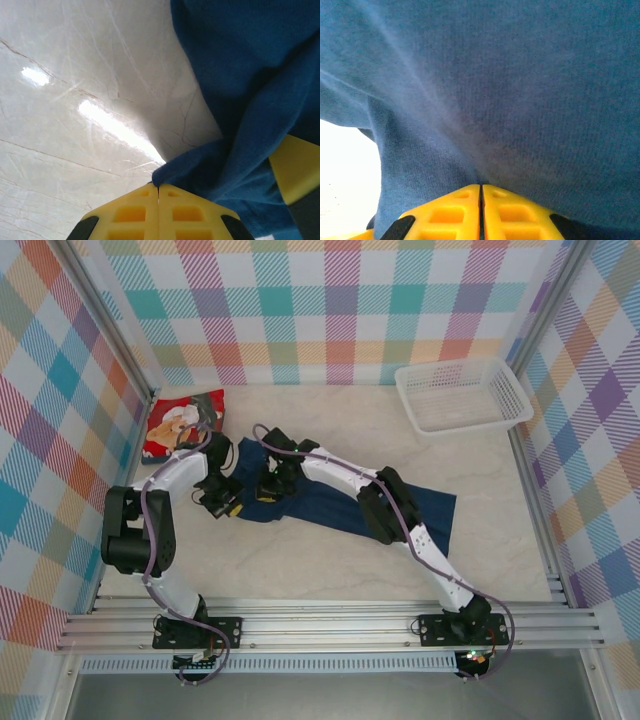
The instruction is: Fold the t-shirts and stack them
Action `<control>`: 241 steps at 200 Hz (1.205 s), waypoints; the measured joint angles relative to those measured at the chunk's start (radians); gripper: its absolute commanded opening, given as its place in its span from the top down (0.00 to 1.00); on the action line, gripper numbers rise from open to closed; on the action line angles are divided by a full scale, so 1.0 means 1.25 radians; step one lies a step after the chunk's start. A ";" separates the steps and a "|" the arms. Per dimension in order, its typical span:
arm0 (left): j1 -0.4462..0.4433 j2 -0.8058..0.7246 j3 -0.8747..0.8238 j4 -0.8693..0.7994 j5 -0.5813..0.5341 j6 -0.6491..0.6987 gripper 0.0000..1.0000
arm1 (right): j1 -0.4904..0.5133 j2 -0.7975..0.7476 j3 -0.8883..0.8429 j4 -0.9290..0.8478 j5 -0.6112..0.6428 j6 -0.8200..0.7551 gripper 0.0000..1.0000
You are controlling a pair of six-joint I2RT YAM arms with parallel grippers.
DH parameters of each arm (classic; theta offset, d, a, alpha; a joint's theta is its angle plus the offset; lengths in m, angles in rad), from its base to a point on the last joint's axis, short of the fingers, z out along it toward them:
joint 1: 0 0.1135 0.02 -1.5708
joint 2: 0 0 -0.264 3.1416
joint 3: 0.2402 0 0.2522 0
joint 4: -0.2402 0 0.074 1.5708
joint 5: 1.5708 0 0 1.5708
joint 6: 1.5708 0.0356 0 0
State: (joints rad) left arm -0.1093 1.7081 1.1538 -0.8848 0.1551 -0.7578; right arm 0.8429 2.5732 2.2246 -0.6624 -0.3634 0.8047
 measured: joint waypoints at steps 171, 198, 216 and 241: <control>-0.001 0.027 0.076 -0.005 0.013 -0.074 1.00 | -0.006 -0.334 -0.455 0.085 0.023 0.091 0.64; -0.001 0.027 0.074 -0.007 0.006 -0.070 1.00 | 0.018 -0.287 -0.453 0.101 0.019 0.128 0.65; -0.001 0.027 0.070 -0.009 0.002 -0.067 1.00 | 0.023 -0.268 -0.440 0.098 0.024 0.147 0.67; -0.001 0.025 0.050 -0.010 -0.004 -0.067 1.00 | 0.017 -0.250 -0.405 0.093 0.035 0.167 0.72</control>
State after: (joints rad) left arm -0.1108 1.7397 1.2163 -0.8978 0.1505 -0.8410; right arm 0.8639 2.2604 1.7180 -0.5457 -0.3191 1.0138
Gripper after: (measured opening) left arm 0.049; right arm 0.288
